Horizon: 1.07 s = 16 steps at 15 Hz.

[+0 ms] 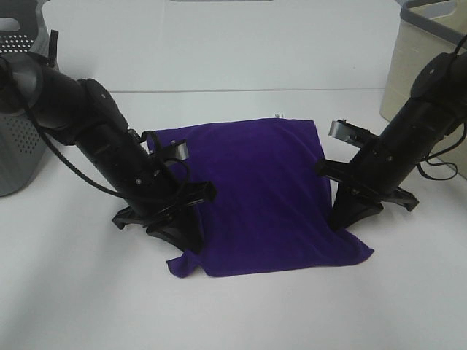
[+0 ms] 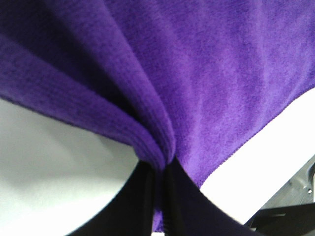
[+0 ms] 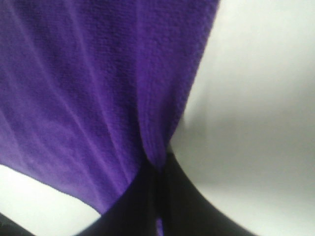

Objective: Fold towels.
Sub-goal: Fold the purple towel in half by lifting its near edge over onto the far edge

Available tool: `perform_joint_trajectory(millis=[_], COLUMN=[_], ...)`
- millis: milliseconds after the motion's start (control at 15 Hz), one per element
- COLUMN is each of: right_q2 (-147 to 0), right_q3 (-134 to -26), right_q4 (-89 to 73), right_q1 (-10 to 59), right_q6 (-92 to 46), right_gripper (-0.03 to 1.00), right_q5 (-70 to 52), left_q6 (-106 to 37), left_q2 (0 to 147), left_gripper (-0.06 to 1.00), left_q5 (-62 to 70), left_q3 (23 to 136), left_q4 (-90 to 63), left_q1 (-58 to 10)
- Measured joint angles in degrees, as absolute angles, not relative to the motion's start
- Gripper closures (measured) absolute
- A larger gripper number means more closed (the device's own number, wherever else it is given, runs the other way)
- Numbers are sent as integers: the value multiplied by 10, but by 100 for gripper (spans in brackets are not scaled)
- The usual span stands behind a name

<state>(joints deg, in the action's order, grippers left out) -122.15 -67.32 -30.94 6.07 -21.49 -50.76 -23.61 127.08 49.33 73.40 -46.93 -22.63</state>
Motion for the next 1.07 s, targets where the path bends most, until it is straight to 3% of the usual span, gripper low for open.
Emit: perform_joint_trajectory(millis=[267, 600, 1067], right_q2=[-1213, -1074, -1100], right_q3=[-663, -610, -744], right_q4=[-299, -309, -286], right_q1=[61, 61, 61], right_q6=[-209, -206, -206], right_gripper=[94, 94, 94], right_q5=[-578, -590, -472], left_q6=[-231, -205, -203], left_q2=[1239, 1139, 1159], left_gripper=[94, 94, 94], left_q5=[525, 551, 469], left_q3=[730, 699, 832], left_q4=[-380, -331, -305], left_q1=[-228, -228, -211])
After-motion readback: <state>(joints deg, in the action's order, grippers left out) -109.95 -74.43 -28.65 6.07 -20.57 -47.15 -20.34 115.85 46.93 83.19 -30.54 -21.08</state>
